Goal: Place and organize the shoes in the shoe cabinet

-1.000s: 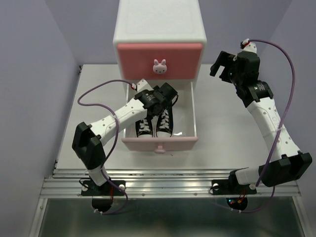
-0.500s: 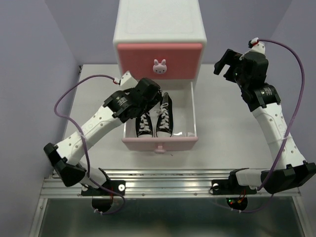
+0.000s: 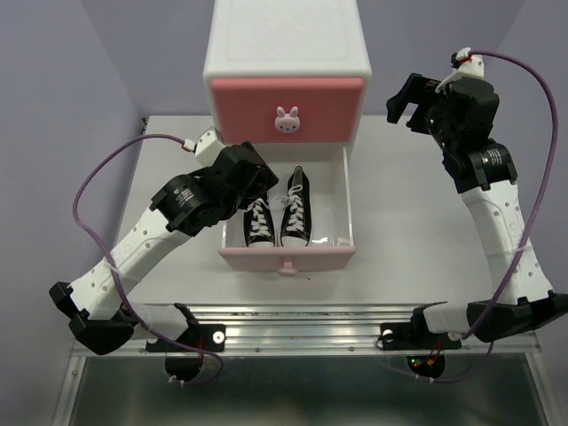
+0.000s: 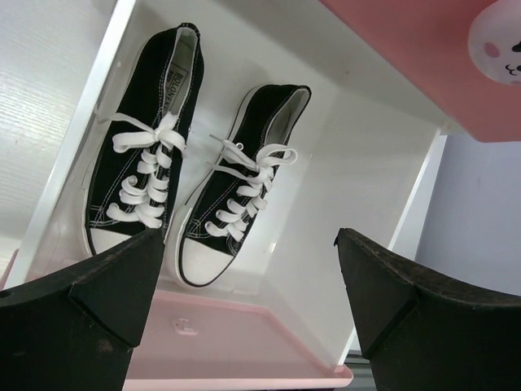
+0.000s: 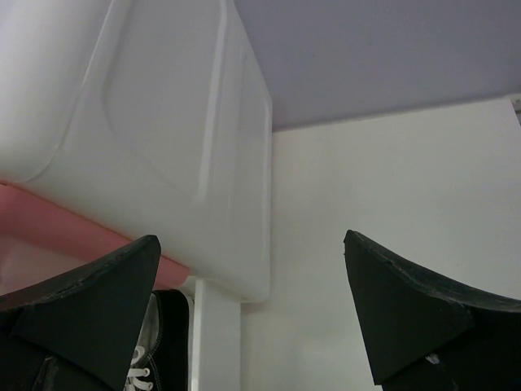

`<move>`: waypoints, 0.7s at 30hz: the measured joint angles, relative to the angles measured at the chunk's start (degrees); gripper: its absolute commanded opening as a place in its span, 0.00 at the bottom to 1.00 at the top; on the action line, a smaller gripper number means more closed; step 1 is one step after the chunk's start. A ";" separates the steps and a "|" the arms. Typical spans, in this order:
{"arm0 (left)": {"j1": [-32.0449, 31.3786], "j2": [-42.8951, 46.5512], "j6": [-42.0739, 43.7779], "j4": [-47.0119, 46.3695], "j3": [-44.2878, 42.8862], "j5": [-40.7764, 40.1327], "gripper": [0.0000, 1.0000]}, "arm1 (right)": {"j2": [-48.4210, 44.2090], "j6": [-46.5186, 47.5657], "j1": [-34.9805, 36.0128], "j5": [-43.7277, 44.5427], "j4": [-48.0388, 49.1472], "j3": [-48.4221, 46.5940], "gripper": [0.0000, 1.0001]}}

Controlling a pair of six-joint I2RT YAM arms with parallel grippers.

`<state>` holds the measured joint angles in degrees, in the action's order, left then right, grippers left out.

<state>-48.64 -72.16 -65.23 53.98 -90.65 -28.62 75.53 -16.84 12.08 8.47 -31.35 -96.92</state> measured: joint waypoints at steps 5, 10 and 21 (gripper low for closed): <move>-0.04 0.98 1.01 0.66 -0.13 0.85 0.99 | 1.95 0.44 0.00 -2.23 -1.20 -4.24 1.00; -0.42 1.25 2.32 1.62 -1.40 1.42 0.99 | 6.99 0.04 0.00 -6.12 -0.46 -14.58 1.00; -8.22 -2.67 6.88 2.60 -10.84 1.20 0.99 | 24.55 -2.86 1.66 -21.03 4.79 -43.43 1.00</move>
<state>-56.86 -74.83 -58.35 56.58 -101.49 -27.42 100.07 -19.70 13.74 -12.56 -26.57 -140.35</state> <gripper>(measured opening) 0.986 0.998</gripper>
